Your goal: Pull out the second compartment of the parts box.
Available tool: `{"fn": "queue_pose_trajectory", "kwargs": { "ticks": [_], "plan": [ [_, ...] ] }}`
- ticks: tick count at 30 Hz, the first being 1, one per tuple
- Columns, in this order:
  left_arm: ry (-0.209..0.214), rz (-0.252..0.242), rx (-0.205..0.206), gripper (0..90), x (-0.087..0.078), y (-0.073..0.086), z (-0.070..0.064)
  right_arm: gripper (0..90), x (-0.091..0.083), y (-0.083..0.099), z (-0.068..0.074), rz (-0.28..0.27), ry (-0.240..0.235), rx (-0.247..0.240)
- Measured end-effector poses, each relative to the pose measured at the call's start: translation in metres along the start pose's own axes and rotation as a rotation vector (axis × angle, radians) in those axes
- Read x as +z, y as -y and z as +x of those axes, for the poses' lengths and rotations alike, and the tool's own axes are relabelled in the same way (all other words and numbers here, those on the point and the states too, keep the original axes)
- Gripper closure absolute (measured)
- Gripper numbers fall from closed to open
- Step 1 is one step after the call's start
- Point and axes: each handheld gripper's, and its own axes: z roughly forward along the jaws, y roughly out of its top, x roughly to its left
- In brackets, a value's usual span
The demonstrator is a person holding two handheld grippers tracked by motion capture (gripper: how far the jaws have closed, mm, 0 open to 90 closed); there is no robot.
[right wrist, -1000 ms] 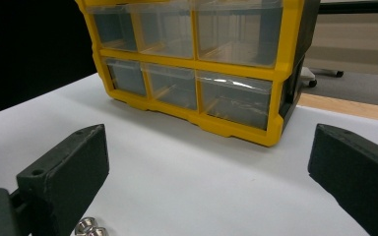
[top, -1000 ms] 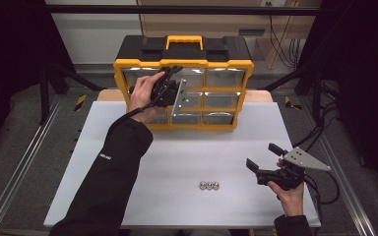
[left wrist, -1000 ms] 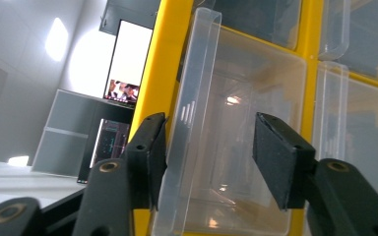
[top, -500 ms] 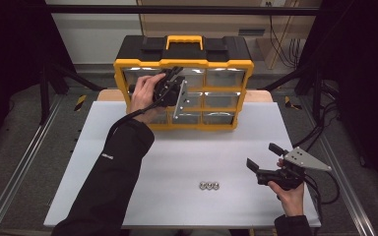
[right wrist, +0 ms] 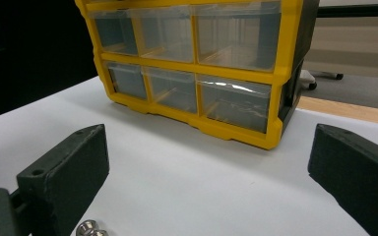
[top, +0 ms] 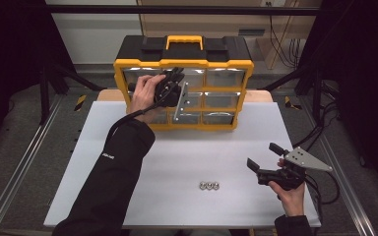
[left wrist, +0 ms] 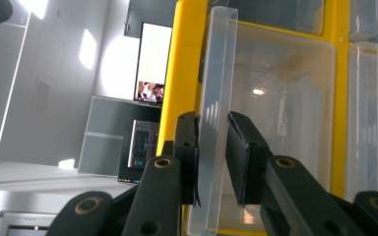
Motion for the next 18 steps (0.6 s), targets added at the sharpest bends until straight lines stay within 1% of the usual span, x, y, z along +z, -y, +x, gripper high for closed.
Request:
{"fn": "queue_pose_trajectory", "kwargs": {
  "ticks": [1,3,4,6,8,10,13,14,15,18],
  "plan": [
    [0.0,0.0,0.0,75.1,0.0,0.0,0.0,2.4,0.0,0.0,0.0,0.0,0.0,0.0],
    [-0.005,0.002,0.028,75.3,0.0,0.0,0.001,2.5,0.0,0.0,0.0,0.0,-0.001,0.0],
    [-0.003,-0.001,0.035,75.6,-0.001,0.0,0.001,2.4,-0.001,0.0,-0.001,0.004,0.0,-0.01],
    [-0.003,-0.01,0.04,75.8,-0.001,0.0,0.001,2.4,0.0,0.0,-0.001,0.0,0.003,-0.006],
    [0.001,-0.003,0.048,75.9,-0.003,-0.001,0.002,2.5,-0.001,0.0,-0.001,0.005,0.006,-0.011],
    [0.002,-0.008,0.053,76.0,-0.003,-0.001,0.001,2.5,-0.001,0.0,-0.001,0.005,0.006,-0.011],
    [0.005,-0.006,0.065,76.3,-0.007,-0.002,0.001,2.5,-0.001,0.0,-0.001,0.005,0.006,-0.012],
    [0.005,-0.013,0.077,76.4,-0.01,-0.004,0.001,2.5,-0.001,0.0,-0.001,0.002,0.007,-0.011],
    [0.005,-0.013,0.077,76.5,-0.01,-0.004,0.001,2.5,-0.001,0.0,-0.001,0.002,0.007,-0.011],
    [0.006,-0.007,0.074,76.6,-0.018,-0.006,-0.001,2.5,-0.002,0.0,-0.001,0.003,0.008,-0.011]
  ]
}}
